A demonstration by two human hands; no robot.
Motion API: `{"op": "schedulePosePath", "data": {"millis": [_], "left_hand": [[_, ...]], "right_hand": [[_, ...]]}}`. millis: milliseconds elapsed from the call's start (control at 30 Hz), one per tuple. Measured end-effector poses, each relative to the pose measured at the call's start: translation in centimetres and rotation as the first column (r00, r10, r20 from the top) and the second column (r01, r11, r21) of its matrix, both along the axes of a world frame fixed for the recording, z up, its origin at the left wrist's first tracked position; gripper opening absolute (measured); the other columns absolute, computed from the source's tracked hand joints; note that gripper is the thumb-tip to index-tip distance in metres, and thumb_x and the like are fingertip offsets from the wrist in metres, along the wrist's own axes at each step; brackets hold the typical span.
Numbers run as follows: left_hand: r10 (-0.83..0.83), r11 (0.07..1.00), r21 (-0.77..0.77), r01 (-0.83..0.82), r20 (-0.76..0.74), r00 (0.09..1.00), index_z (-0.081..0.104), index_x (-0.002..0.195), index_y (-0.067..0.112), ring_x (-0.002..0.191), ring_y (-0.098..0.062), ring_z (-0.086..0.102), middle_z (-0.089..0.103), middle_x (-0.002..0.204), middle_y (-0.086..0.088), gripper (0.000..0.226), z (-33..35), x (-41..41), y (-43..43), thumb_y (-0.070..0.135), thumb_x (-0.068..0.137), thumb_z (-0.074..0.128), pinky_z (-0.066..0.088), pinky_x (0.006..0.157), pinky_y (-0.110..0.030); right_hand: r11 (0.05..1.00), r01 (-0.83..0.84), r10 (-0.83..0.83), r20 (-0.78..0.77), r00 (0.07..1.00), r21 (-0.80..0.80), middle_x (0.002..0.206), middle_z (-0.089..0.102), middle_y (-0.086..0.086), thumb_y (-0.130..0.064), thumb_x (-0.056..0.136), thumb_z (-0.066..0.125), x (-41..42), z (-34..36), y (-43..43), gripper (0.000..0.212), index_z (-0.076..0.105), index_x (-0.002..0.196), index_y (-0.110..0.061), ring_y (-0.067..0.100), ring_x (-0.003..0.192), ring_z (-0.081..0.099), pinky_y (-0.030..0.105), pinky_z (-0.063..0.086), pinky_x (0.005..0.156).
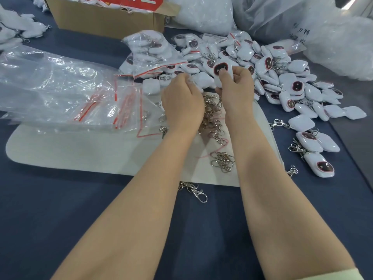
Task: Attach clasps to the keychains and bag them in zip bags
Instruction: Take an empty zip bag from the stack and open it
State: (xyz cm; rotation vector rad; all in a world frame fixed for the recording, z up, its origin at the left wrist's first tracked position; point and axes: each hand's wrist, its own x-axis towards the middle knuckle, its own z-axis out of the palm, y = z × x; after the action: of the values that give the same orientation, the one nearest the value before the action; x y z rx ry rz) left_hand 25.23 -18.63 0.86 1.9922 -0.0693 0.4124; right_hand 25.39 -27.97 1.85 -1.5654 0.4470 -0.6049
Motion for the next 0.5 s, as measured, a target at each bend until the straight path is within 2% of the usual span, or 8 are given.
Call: {"op": "schedulePosePath", "data": {"millis": [67,133,233,300,367,500], "left_hand": [[-0.015,0.98,-0.199,0.008,-0.031,0.999,0.057,0.121,0.009,0.105,-0.017,0.053,0.061,0.115,-0.003,0.033,0.4,0.0,0.1,0.009,0.098,0.033,0.038,0.092,-0.025],[-0.035,0.943,-0.332,0.011,-0.068,0.997,0.057,0.119,0.009,0.097,-0.01,0.05,0.057,0.107,0.003,0.033,0.6,0.0,0.2,0.006,0.098,0.032,0.036,0.083,-0.018],[-0.053,0.857,-0.515,-0.019,-0.124,0.991,0.061,0.11,0.011,0.101,-0.009,0.051,0.058,0.106,0.005,0.03,1.0,0.2,0.4,0.004,0.096,0.036,0.039,0.089,-0.019],[-0.065,0.788,-0.614,-0.048,-0.16,0.985,0.062,0.099,0.016,0.1,-0.006,0.055,0.06,0.1,0.008,0.025,1.3,0.2,0.7,0.003,0.094,0.04,0.043,0.095,-0.022],[-0.089,0.736,-0.674,-0.061,-0.185,0.979,0.06,0.088,0.022,0.087,0.003,0.057,0.059,0.091,0.014,0.026,1.5,0.1,0.8,0.004,0.092,0.042,0.046,0.09,-0.019],[-0.129,0.723,-0.689,-0.052,-0.209,0.969,0.06,0.085,0.024,0.103,-0.013,0.057,0.06,0.093,0.012,0.025,1.3,0.3,0.9,0.005,0.091,0.045,0.047,0.098,-0.042]], "right_hand": [[1.0,0.005,-0.005,-0.01,1.0,-0.009,0.085,0.051,-0.008,-0.02,0.094,0.057,-0.1,-0.1,-0.1,0.013,0.049,0.087,-0.026,0.019,0.087,0.059,0.041,0.053,0.091],[1.0,-0.006,0.006,-0.01,1.0,0.006,0.086,0.053,-0.006,-0.02,0.095,0.057,-0.1,-0.3,-0.1,0.004,0.053,0.094,-0.02,0.018,0.083,0.061,0.032,0.056,0.081],[1.0,0.006,-0.006,0.0,1.0,0.029,0.084,0.056,-0.003,-0.017,0.095,0.056,0.0,-0.4,-0.2,0.012,0.055,0.105,-0.011,0.007,0.067,0.056,0.018,0.051,0.059],[0.999,0.008,-0.008,-0.011,1.0,0.031,0.084,0.057,-0.003,-0.017,0.094,0.057,-0.1,-0.5,-0.1,0.013,0.055,0.105,-0.012,0.006,0.064,0.056,0.016,0.049,0.056],[1.0,0.006,-0.006,-0.04,0.999,0.022,0.084,0.058,-0.003,-0.02,0.094,0.057,-0.1,-0.7,-0.1,0.014,0.055,0.106,-0.013,0.007,0.064,0.056,0.02,0.049,0.06],[1.0,0.016,-0.015,-0.066,0.998,0.026,0.085,0.055,-0.003,-0.021,0.093,0.058,0.0,-1.2,-0.2,0.015,0.054,0.106,-0.014,0.011,0.07,0.054,0.026,0.045,0.065]]}}
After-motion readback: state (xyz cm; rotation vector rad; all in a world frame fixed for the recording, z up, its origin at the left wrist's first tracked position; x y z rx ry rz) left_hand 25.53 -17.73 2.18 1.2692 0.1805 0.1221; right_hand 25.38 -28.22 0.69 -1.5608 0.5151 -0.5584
